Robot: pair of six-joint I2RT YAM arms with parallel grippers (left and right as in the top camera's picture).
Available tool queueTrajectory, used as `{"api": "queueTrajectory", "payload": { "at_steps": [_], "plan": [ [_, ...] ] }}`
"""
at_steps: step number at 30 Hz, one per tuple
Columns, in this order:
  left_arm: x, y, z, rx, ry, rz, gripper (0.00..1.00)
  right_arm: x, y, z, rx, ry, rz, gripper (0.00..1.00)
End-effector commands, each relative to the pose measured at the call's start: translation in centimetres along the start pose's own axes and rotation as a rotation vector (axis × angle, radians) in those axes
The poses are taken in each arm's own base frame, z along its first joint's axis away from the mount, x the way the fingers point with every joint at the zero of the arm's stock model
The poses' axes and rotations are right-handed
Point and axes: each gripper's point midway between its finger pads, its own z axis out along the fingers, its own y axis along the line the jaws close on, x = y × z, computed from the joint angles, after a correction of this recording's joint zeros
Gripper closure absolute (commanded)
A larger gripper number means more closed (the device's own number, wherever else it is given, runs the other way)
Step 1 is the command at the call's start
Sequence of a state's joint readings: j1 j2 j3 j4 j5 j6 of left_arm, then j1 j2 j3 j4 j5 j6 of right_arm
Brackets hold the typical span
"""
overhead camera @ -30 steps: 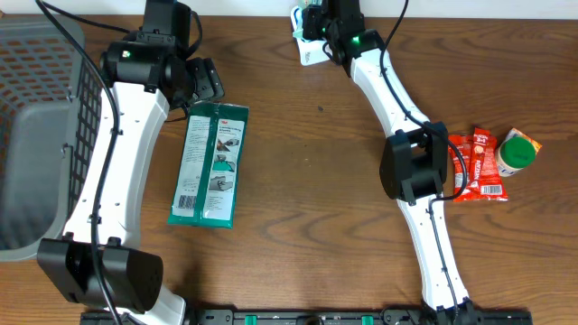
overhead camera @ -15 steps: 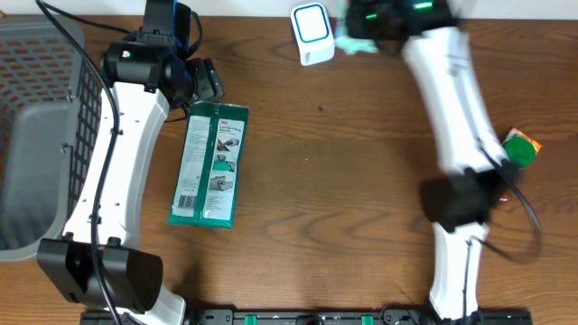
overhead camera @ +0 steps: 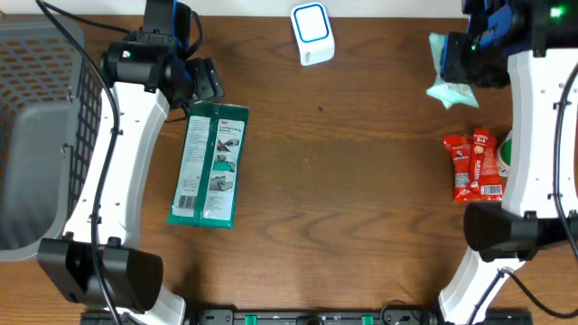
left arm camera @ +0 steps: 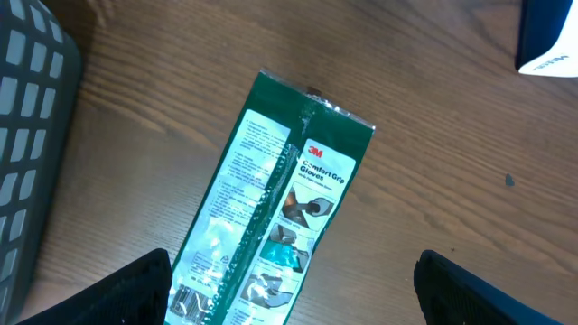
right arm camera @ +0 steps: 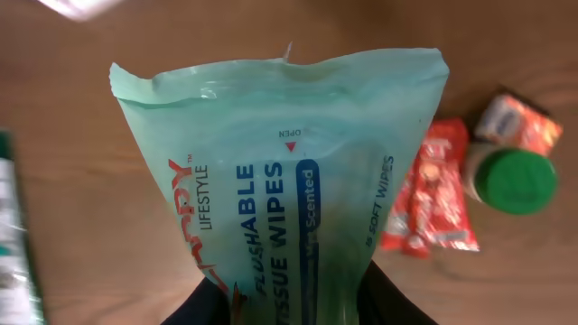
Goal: Scan the item barcode
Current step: 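Carry the wipes pack right and release it beside the red bags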
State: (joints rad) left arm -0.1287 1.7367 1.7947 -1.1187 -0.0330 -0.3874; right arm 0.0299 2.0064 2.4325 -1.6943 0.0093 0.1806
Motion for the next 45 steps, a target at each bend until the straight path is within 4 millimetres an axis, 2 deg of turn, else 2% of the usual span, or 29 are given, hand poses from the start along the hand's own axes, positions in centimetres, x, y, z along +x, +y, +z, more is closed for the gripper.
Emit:
{"api": "queueTrajectory", "payload": {
  "at_steps": [1,5,6,12,16,20,21,22,23,25,27,30,34,36,39,42,45],
  "plan": [
    [-0.3,0.3,-0.5,-0.008,-0.016,0.009,0.14,1.7,-1.5,3.0,0.091,0.115,-0.059,0.99],
    [-0.3,0.3,-0.5,-0.008,-0.016,0.009,0.14,4.7,-3.8,7.6,0.236,0.265,-0.078,0.99],
    [-0.3,0.3,-0.5,-0.008,-0.016,0.009,0.14,5.3,-4.7,9.7,0.284,0.287,-0.09,0.99],
    [-0.3,0.3,-0.5,-0.008,-0.016,0.009,0.14,6.6,-6.9,16.2,0.402,0.277,-0.11,0.99],
    [-0.3,0.3,-0.5,-0.008,-0.016,0.009,0.14,7.1,-8.0,19.5,0.452,0.238,-0.158,0.99],
    [-0.3,0.3,-0.5,-0.008,-0.016,0.009,0.14,7.7,-8.4,21.7,0.461,0.215,-0.211,0.99],
    [-0.3,0.3,-0.5,-0.008,-0.016,0.009,0.14,7.7,-8.4,22.2,0.459,0.203,-0.216,0.96],
    [-0.3,0.3,-0.5,-0.008,-0.016,0.009,0.14,7.6,-8.4,22.4,0.458,0.198,-0.218,0.9],
    [-0.3,0.3,-0.5,-0.008,-0.016,0.009,0.14,7.6,-8.4,22.5,0.457,0.196,-0.227,0.71],
    [-0.3,0.3,-0.5,-0.008,-0.016,0.009,0.14,7.6,-8.4,22.5,0.455,0.199,-0.242,0.49],
    [-0.3,0.3,-0.5,-0.008,-0.016,0.009,0.14,7.5,-8.4,22.4,0.454,0.199,-0.252,0.41],
    [-0.3,0.3,-0.5,-0.008,-0.016,0.009,0.14,7.3,-8.3,22.0,0.454,0.204,-0.255,0.35],
    [-0.3,0.3,-0.5,-0.008,-0.016,0.009,0.14,6.7,-6.9,20.5,0.416,0.219,-0.263,0.33],
    [-0.3,0.3,-0.5,-0.008,-0.016,0.009,0.14,6.6,-5.3,19.9,0.346,0.228,-0.253,0.36],
    [-0.3,0.3,-0.5,-0.008,-0.016,0.009,0.14,7.3,-1.7,19.6,0.166,0.257,-0.248,0.4],
    [-0.3,0.3,-0.5,-0.008,-0.016,0.009,0.14,8.1,-0.8,19.7,0.107,0.284,-0.221,0.44],
    [-0.3,0.3,-0.5,-0.008,-0.016,0.009,0.14,9.1,-0.9,20.2,0.118,0.307,-0.149,0.5]
  ]
}}
